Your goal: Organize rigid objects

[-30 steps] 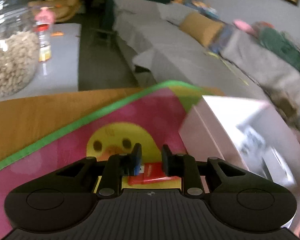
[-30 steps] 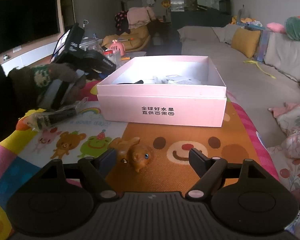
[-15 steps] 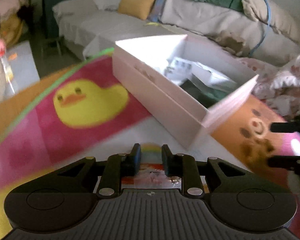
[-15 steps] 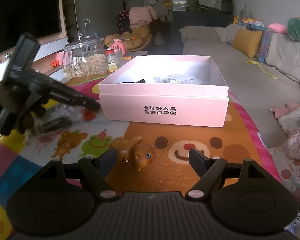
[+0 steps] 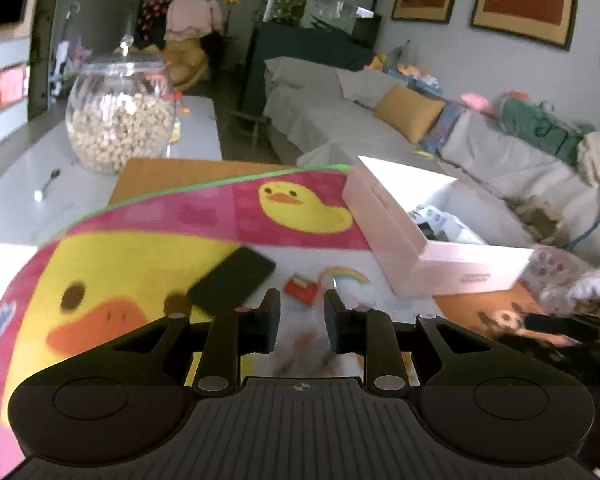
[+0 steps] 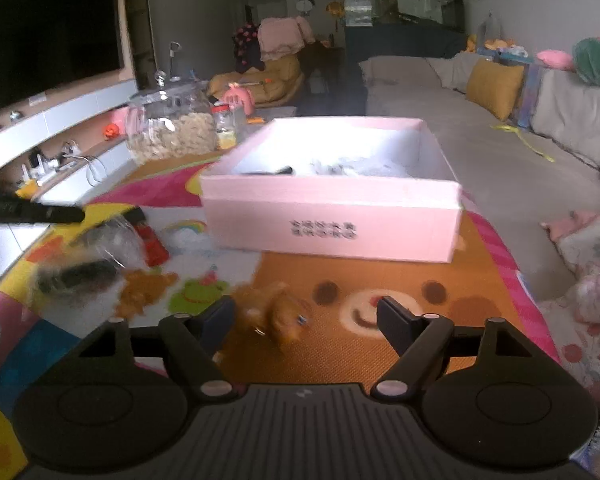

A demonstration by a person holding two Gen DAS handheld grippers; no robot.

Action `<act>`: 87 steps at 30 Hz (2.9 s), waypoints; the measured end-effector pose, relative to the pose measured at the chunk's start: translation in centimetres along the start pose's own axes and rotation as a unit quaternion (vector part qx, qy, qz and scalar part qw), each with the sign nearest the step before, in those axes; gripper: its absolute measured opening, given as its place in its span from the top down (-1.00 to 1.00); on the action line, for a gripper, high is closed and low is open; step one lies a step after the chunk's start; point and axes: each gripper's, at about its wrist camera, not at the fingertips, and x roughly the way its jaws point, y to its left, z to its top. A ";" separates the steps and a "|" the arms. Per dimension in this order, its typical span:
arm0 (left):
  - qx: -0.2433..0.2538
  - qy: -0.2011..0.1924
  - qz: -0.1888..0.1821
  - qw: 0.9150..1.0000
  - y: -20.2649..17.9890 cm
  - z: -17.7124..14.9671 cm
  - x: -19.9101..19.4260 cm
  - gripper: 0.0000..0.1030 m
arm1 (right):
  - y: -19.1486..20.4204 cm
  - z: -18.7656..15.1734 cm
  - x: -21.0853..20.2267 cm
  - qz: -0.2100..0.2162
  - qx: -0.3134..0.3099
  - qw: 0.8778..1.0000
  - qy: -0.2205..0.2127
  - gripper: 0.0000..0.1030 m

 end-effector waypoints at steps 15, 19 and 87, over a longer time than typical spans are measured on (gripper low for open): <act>-0.098 -0.048 -0.014 0.994 5.7 -3.1 -3.4 0.49 | 12.8 7.1 9.4 0.077 -0.187 0.976 0.082 0.43; -0.089 -0.033 -0.041 0.995 5.4 -4.2 -3.0 0.49 | 13.1 6.9 11.6 0.089 -0.163 0.976 0.112 0.40; 0.126 0.087 -0.056 0.987 -11.5 -5.3 3.8 0.48 | -4.6 -1.4 -1.1 -0.059 0.064 0.996 0.017 -0.46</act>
